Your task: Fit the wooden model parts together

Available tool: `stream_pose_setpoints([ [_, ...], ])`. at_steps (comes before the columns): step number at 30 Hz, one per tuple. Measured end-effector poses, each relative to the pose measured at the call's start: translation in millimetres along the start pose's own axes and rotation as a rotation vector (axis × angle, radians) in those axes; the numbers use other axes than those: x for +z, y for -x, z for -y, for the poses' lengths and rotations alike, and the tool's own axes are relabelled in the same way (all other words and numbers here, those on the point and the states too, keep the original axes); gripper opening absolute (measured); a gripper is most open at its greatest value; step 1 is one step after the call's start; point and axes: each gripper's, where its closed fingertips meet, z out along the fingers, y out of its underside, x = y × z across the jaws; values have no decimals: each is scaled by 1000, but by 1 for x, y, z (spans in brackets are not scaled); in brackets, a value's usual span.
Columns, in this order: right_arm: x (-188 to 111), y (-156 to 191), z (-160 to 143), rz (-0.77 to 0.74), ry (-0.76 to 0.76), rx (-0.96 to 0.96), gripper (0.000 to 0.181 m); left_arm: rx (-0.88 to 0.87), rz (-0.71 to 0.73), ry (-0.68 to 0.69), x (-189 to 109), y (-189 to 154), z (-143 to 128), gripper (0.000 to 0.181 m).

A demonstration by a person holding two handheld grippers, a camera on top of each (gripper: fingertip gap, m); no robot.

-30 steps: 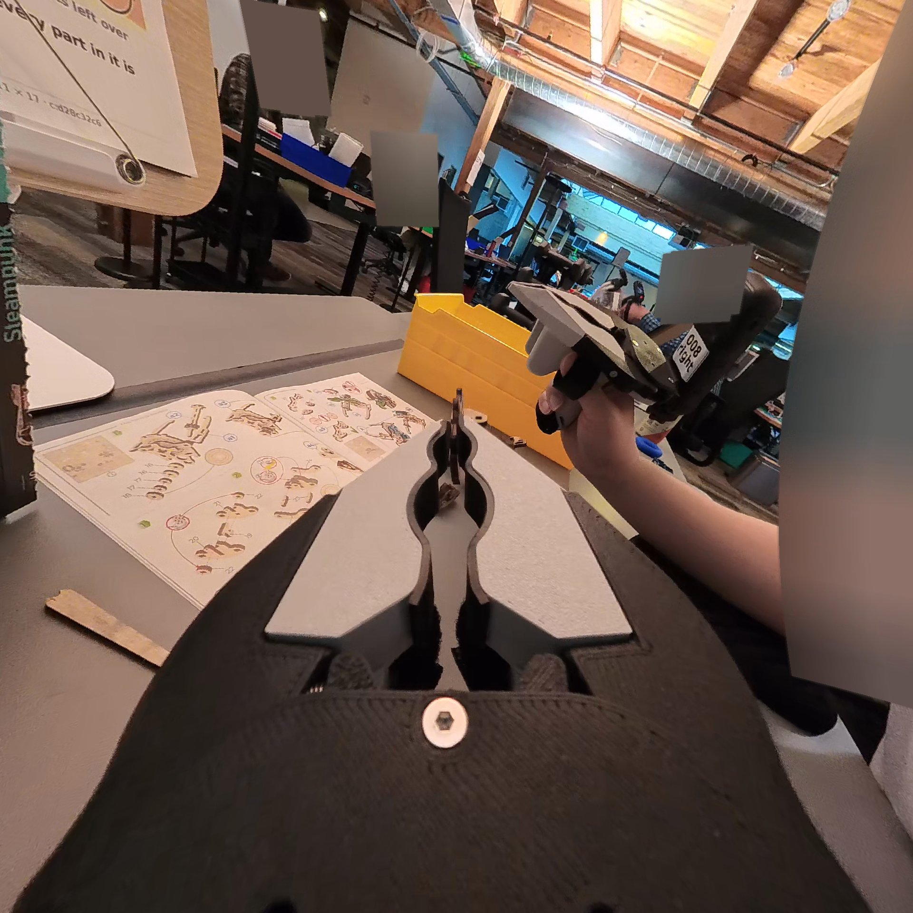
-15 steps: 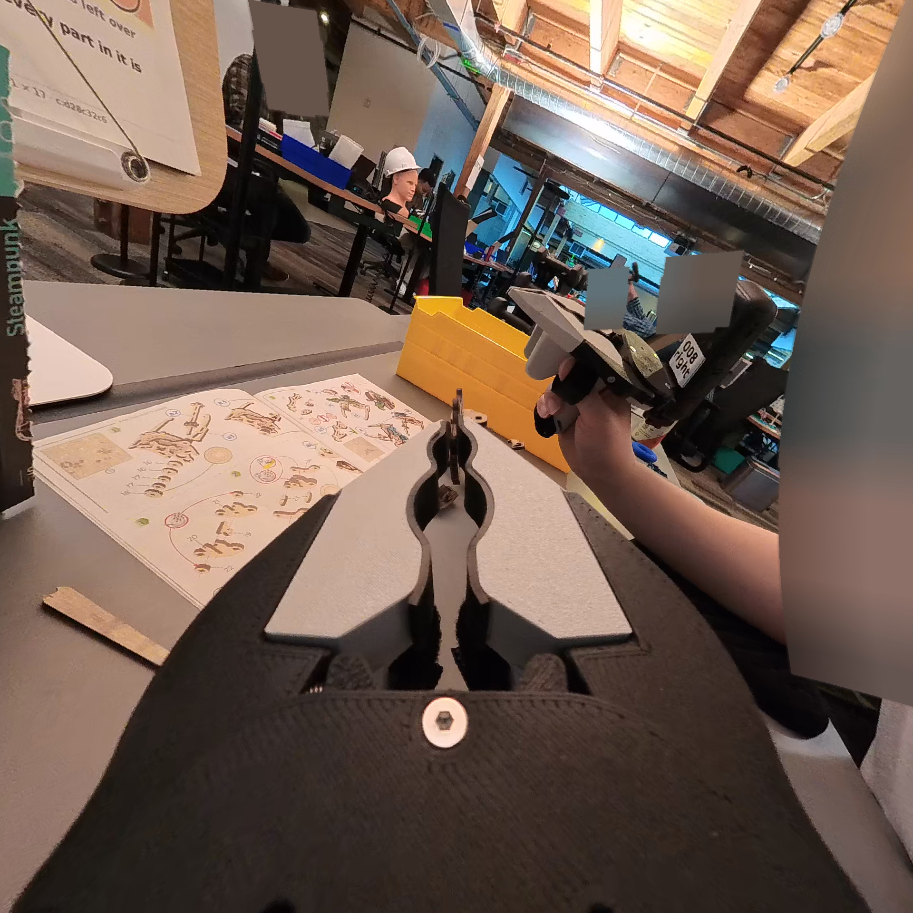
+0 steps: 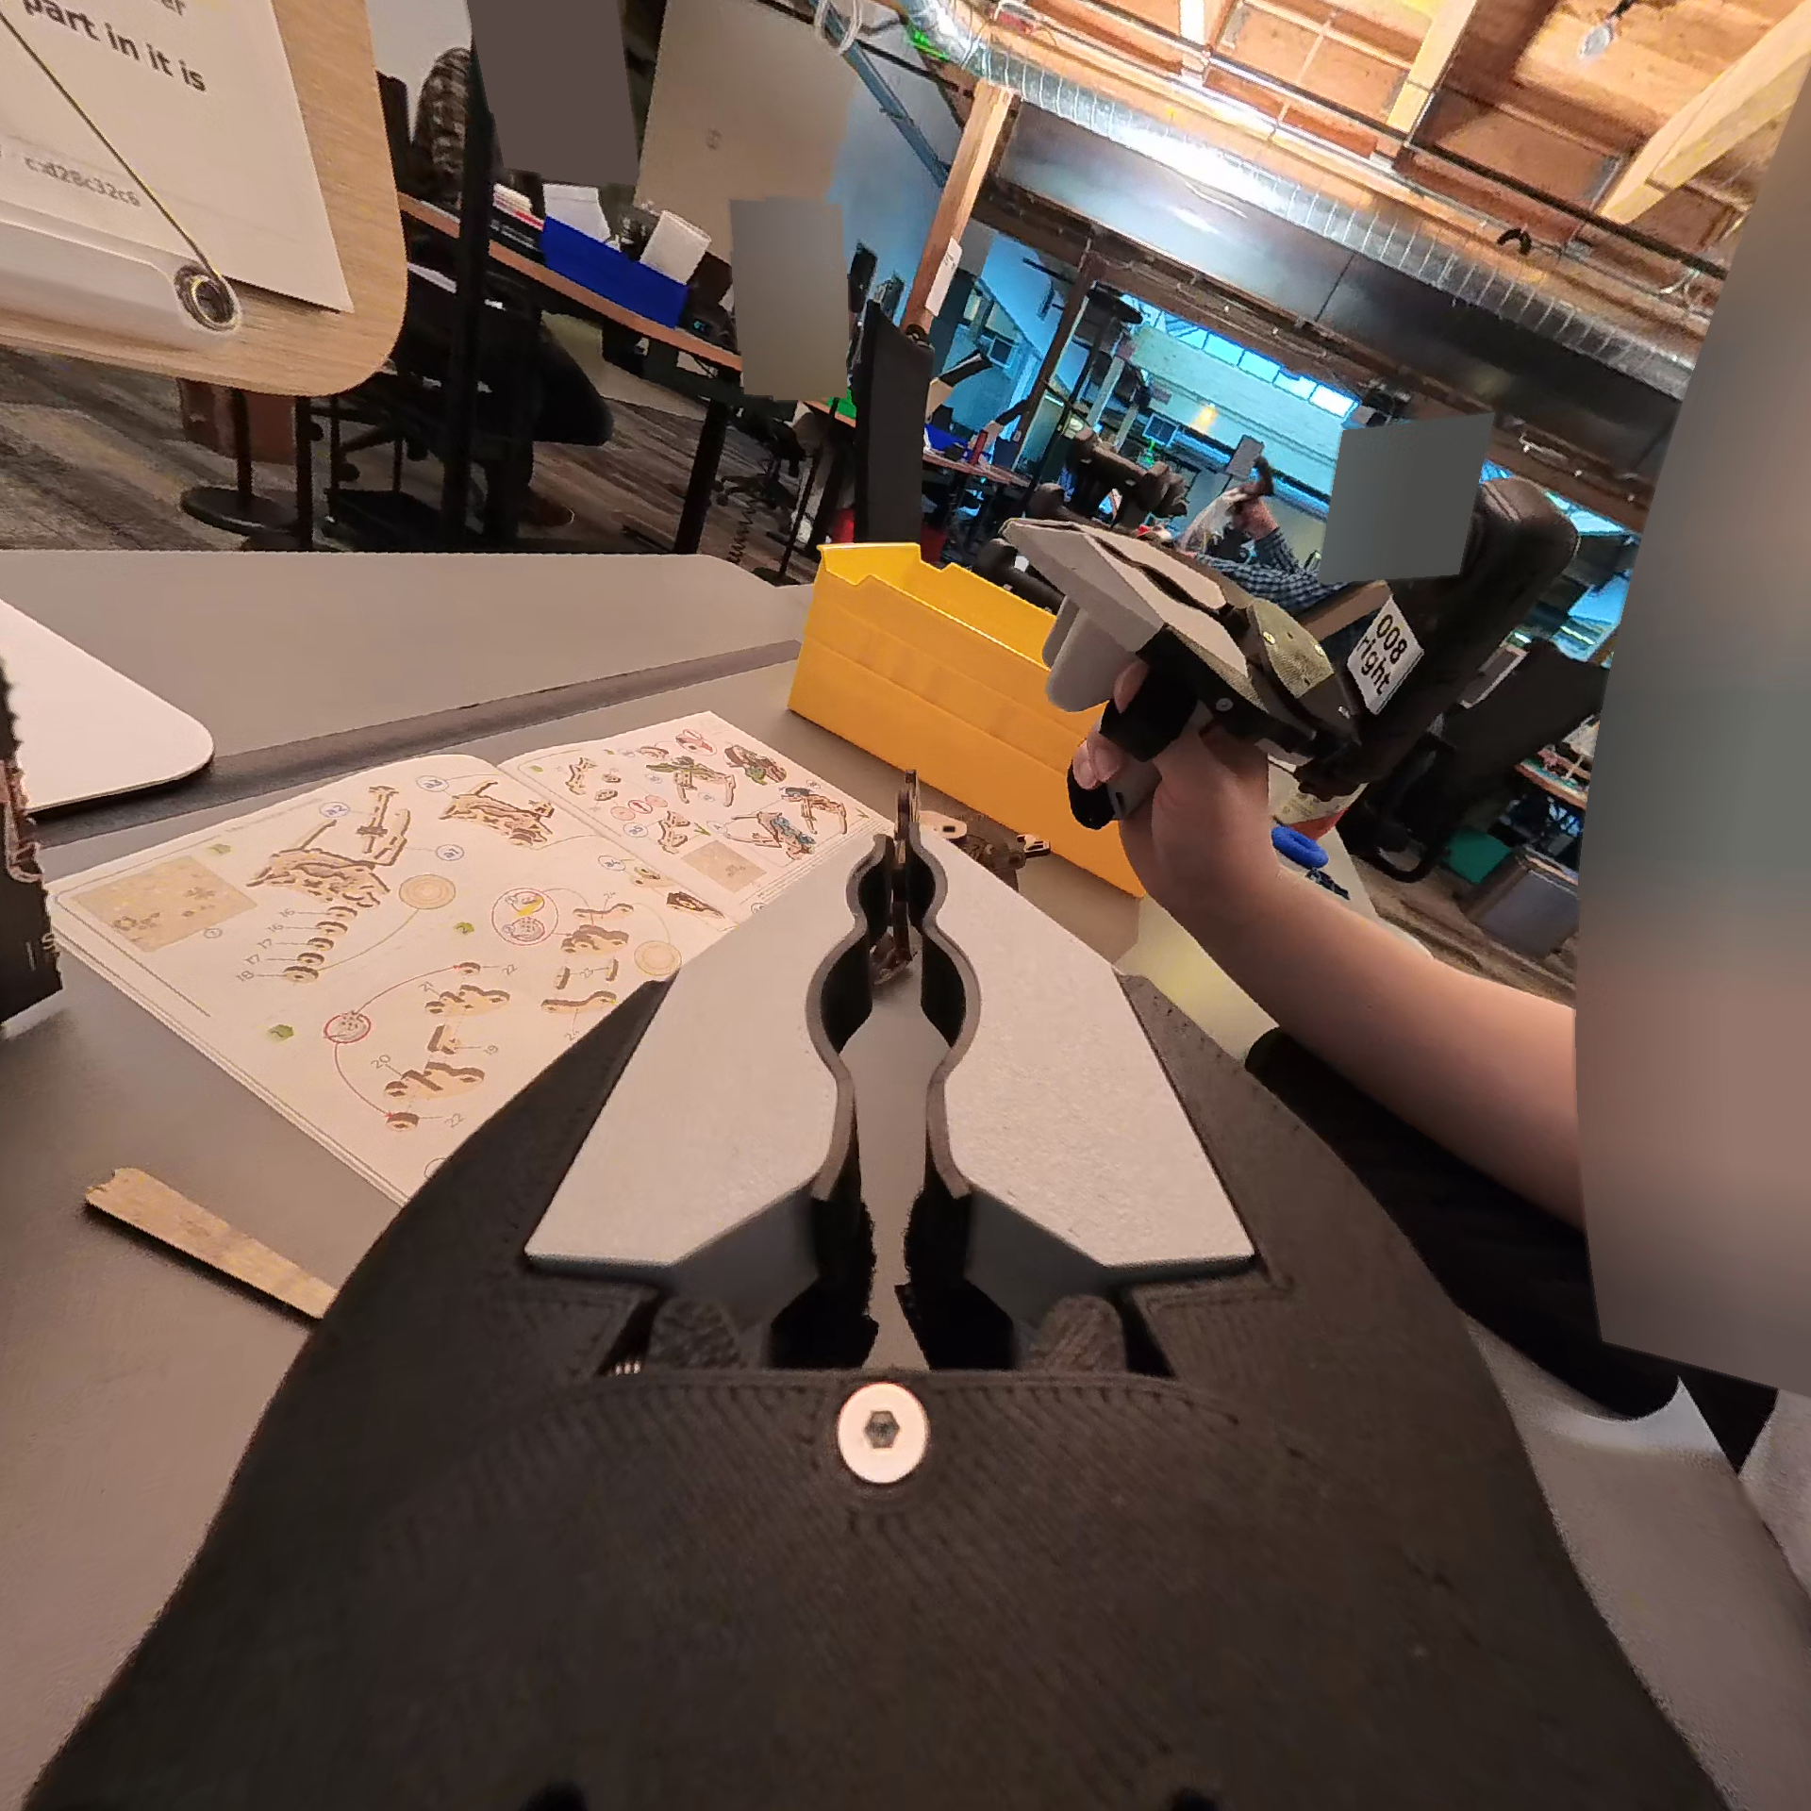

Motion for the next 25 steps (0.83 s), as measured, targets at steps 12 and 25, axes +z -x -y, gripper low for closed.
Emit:
stream_pose_setpoints([
  [12,0,0,0,1,1,-1,0,99,-49,2,1,-15,1,0],
  [25,1,1,0,3,2,-3,0,61,-42,1,2,-12,0,0],
])
